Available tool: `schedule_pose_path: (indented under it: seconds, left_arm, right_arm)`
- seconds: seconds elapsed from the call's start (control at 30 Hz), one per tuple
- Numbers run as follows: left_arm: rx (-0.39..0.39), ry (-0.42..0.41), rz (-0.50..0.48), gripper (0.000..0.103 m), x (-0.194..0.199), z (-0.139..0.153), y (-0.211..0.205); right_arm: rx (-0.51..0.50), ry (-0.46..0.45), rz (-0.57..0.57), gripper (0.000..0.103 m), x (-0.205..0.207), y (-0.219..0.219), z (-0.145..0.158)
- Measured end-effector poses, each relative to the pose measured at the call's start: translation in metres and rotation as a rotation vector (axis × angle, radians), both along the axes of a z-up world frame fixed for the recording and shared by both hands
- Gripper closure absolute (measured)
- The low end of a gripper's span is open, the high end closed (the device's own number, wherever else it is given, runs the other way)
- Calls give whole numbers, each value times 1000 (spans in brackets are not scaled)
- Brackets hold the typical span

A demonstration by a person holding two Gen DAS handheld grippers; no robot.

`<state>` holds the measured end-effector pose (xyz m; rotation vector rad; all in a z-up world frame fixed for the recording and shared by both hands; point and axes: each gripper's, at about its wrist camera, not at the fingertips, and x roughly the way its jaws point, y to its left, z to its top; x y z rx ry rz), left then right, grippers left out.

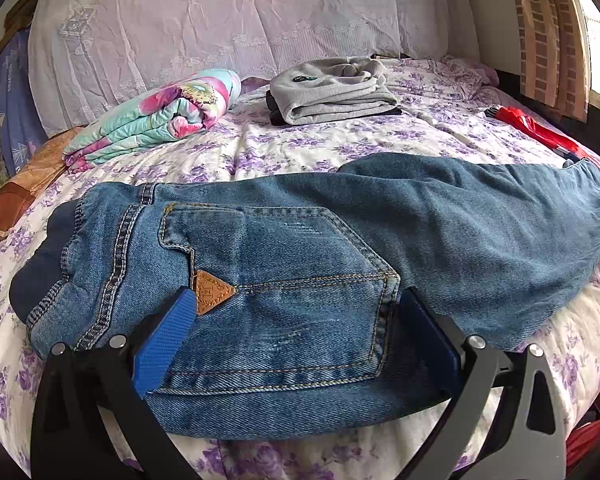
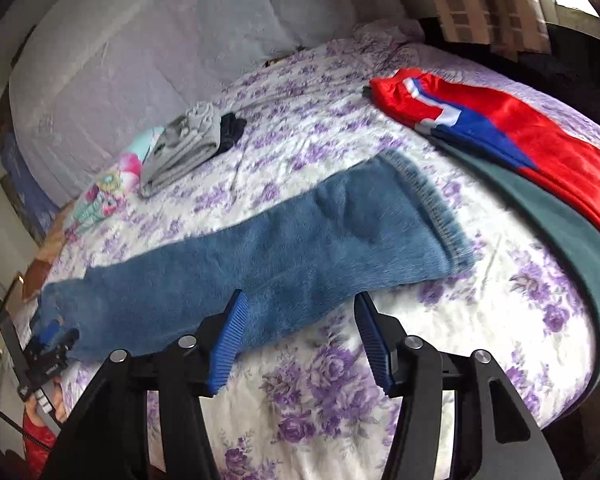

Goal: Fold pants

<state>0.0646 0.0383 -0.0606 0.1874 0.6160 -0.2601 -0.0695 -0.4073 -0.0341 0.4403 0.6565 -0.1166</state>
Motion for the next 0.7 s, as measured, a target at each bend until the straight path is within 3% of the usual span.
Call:
schedule_pose_path:
  seconds: [0.13,0.23,0.3,0.37,0.43,0.47,0.6,0.7]
  left_arm:
    - [0,0,0,5,0,0,0]
    - [1,0,1,4,0,0,0]
    - [1,0,0,4,0,0,0]
    - [1,0,-1,4,0,0,0]
    - [-2,-1,-1,4,0,0,0]
    - [-2,-1,-1,4,0,0,0]
    - [6,2,9,4,2,0,0]
    - [6,1,9,4,2,0,1]
  right_arm:
    - [-66,-104,-74,46,-9,-8,19]
    - [-69,-118,28,35,5,10,22]
    - [-65,-97,129,34,24,26,18]
    - [-65,-2,222,26,56,40,3]
    - [-39,118,271,25,96,37,-27]
    - [-25,119,270,26,108,30,-35]
    - [-109,131,203,26,127,42,-6]
    - [-92,-15,325,25,114,77,29]
